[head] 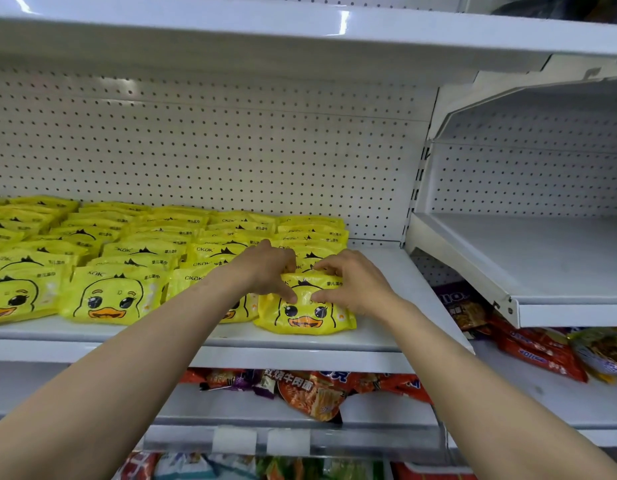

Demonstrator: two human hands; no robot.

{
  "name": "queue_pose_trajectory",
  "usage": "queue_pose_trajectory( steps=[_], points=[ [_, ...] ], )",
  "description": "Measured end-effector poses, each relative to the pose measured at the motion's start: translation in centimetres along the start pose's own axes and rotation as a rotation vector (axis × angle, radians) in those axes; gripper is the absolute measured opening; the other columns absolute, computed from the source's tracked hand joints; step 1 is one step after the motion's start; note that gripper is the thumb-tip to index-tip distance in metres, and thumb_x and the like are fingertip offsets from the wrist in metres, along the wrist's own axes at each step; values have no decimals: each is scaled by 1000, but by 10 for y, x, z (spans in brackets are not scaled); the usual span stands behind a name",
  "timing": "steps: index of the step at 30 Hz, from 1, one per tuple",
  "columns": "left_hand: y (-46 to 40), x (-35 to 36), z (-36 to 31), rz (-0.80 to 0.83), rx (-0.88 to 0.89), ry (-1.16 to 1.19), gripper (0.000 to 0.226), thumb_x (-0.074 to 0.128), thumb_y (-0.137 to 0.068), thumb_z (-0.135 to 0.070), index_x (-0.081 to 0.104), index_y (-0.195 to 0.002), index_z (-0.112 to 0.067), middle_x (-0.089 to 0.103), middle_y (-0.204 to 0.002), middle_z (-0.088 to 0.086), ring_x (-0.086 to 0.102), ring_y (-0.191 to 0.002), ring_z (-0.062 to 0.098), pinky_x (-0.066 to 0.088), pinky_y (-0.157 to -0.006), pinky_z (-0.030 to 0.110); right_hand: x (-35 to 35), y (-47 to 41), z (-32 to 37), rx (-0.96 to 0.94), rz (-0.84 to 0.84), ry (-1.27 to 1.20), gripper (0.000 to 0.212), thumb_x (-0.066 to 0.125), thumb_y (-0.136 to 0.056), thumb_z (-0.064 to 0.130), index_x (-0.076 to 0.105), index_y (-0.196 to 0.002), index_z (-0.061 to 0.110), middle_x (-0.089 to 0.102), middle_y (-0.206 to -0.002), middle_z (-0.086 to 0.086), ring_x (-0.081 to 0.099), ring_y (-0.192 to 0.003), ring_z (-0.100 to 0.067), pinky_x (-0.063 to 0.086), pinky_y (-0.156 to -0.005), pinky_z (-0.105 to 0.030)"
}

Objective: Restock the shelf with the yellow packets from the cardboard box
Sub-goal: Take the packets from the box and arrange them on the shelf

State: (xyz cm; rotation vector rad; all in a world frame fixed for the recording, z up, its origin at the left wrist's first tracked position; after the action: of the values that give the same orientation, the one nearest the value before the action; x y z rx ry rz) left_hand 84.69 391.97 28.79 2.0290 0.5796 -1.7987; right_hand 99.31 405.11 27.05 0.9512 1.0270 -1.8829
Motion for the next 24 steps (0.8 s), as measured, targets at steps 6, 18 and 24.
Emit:
queue_pose_trajectory(
  steps=[6, 18, 24],
  points=[
    [2, 0, 0, -59, 6, 6, 76, 82, -60, -60, 51, -124, -34, 49, -115, 7, 48, -111, 30, 47, -88, 38, 0, 4, -1, -39, 9, 77, 68, 83, -68, 55, 58, -128, 36, 56, -110, 8, 46, -113, -11, 44, -90, -31],
    [13, -1, -3, -84, 43, -28, 76, 76, -70, -60, 47, -133, -27, 58, -122, 3, 40, -123, 24, 44, -89, 38, 0, 6, 4, -54, -19, 181, 66, 77, -71, 59, 57, -130, 35, 57, -118, 4, 47, -118, -18, 42, -95, -34],
    [21, -1, -4, -83, 44, -39, 74, 74, -75, -57, 46, -135, -23, 56, -125, 3, 39, -124, 25, 42, -90, 38, -3, 6, 12, -58, -5, 249, 62, 73, -75, 61, 58, -129, 35, 55, -122, 5, 43, -122, -17, 37, -99, -34]
  ],
)
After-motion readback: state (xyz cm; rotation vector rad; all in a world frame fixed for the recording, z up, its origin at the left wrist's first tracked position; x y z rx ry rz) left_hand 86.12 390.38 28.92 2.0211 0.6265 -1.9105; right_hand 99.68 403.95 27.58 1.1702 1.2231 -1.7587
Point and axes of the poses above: each hand's wrist, its own y-axis away from the middle knuckle, its own x-axis out of the palm, z = x × y, the point moved 2 cm from there along -y, towards the middle knuckle
